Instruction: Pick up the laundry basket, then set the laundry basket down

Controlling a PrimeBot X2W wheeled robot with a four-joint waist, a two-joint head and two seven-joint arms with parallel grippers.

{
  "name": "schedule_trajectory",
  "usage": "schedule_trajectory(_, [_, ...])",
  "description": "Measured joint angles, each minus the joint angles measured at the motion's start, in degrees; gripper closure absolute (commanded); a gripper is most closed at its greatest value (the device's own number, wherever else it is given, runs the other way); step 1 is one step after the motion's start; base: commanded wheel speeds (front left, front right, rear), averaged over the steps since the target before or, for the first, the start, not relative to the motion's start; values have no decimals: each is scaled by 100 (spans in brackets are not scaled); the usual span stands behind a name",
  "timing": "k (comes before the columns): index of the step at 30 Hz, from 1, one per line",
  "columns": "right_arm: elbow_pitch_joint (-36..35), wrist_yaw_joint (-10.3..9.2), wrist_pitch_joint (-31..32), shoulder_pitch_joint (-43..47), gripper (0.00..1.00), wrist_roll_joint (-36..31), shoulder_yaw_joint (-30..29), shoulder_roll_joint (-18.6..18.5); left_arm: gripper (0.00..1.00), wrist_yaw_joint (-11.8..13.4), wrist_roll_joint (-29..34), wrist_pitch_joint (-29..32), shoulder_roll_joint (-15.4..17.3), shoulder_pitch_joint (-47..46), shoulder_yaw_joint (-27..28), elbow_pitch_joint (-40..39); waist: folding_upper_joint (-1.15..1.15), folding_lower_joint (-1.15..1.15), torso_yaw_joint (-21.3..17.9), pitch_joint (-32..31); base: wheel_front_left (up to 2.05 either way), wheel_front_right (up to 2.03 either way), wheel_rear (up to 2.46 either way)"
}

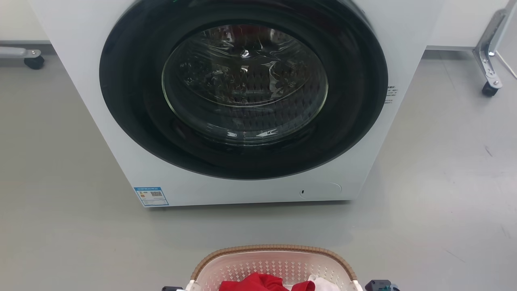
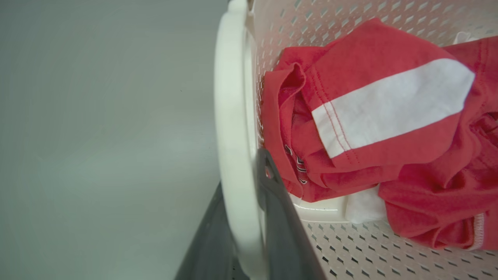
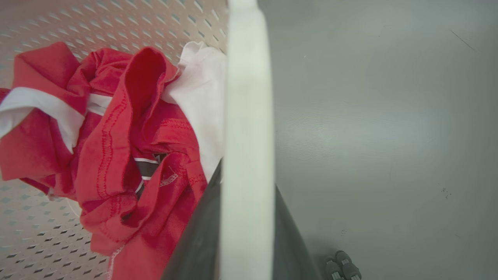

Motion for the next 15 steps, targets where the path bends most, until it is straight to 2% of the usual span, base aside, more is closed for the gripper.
schedule_trajectory(15, [59, 1, -48, -67, 100, 168, 155, 1, 100, 44, -121, 1, -1, 0, -35, -16, 0, 0, 15, 58, 0, 0, 0])
